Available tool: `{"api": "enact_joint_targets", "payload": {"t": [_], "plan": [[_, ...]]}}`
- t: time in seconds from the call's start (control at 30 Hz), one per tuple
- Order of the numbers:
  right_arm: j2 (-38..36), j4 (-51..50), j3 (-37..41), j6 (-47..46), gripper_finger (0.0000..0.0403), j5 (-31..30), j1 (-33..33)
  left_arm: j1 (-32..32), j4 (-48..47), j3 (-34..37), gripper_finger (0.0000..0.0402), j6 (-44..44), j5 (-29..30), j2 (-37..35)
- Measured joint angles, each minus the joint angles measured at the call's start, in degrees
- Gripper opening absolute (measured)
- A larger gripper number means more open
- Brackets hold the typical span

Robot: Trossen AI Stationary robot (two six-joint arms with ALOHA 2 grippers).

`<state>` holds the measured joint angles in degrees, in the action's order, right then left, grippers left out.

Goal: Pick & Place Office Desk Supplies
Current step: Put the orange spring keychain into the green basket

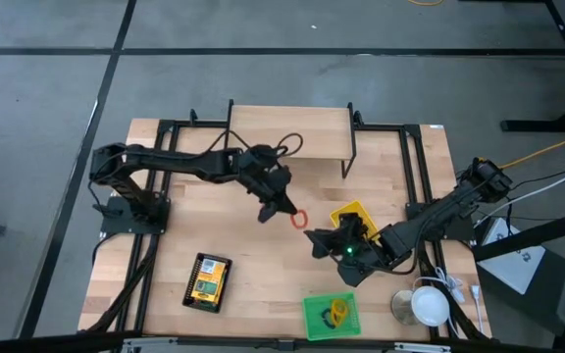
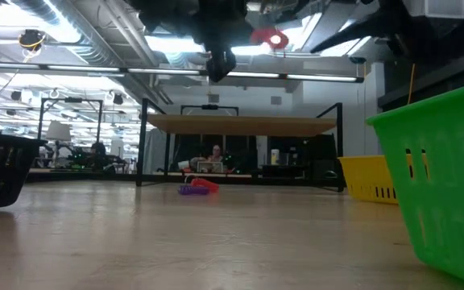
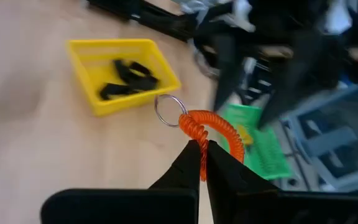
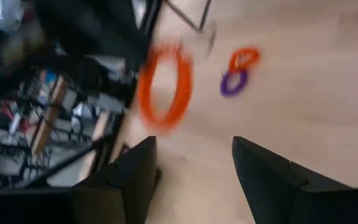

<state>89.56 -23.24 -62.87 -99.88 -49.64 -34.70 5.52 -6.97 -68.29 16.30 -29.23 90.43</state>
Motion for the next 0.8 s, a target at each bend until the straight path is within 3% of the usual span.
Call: {"api": "enact_joint_targets", "payload": {"t": [0.13,0.57,0.8], "plan": [[-0.4,0.6,0.0,0.1,0.0213,-3.8,0.3,-2.0,1.5,0.0,0.0006,1.6,-2.3,0.0],[-0.7,3.3,0.0,2.1,0.021,-3.8,1.0,-3.7,6.0,0.0,0.0006,4.1,-0.1,0.0],[-0.7,8.8,0.0,8.8,0.0162,-2.3,3.0,-3.7,7.4,0.0,0.0005,3.9,0.7,0.0]]}}
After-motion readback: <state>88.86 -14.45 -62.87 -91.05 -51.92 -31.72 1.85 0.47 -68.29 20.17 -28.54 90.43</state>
